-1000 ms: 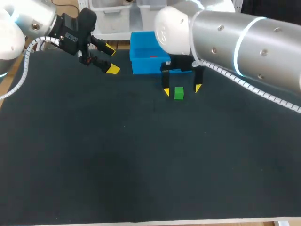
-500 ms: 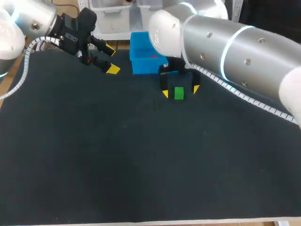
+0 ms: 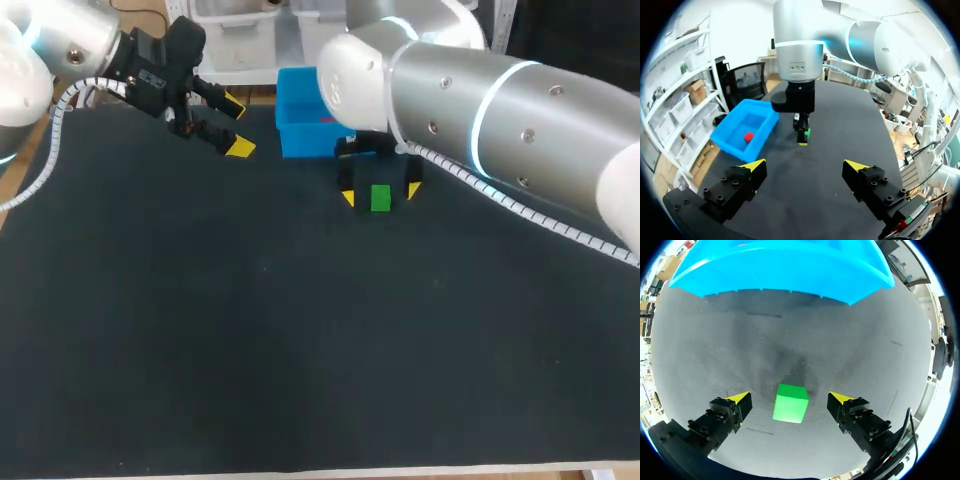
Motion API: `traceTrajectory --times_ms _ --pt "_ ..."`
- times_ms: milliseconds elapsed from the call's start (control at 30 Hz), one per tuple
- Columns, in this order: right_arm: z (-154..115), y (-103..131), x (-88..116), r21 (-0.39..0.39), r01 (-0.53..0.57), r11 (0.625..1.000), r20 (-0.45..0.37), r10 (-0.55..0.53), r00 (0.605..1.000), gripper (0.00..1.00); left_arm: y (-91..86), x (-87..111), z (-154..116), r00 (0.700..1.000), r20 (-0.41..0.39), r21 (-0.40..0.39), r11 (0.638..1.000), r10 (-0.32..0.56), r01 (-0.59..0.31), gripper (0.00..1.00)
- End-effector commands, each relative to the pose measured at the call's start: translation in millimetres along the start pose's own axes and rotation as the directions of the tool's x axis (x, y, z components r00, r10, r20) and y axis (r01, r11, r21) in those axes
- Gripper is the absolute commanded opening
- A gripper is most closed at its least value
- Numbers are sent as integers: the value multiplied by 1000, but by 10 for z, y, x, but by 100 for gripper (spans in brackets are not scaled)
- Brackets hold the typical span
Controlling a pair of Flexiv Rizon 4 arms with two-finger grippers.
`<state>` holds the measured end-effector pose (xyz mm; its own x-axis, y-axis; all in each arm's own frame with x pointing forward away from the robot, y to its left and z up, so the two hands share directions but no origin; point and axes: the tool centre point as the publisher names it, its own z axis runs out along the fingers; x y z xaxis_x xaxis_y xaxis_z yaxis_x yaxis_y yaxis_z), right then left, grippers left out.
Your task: Use the left arm to pick the red cube and place it into the blue plastic box first, then use the right arm to grasp the green cube and put it into the same blue plastic box after the first action is fully finished.
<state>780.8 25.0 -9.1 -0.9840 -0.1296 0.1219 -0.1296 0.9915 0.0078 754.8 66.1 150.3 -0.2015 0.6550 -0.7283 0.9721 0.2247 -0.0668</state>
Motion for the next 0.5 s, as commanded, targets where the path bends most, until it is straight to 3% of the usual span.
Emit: traceTrajectory --times_ms 33,500 --pt "35 -49 190 -10 -8 1000 118 9 993 100 1 13 2 1000 4 0 1000 4 -4 100" --pt "142 -61 227 -12 6 1000 121 -5 993 100 1 13 2 1000 4 0 1000 4 -4 100"
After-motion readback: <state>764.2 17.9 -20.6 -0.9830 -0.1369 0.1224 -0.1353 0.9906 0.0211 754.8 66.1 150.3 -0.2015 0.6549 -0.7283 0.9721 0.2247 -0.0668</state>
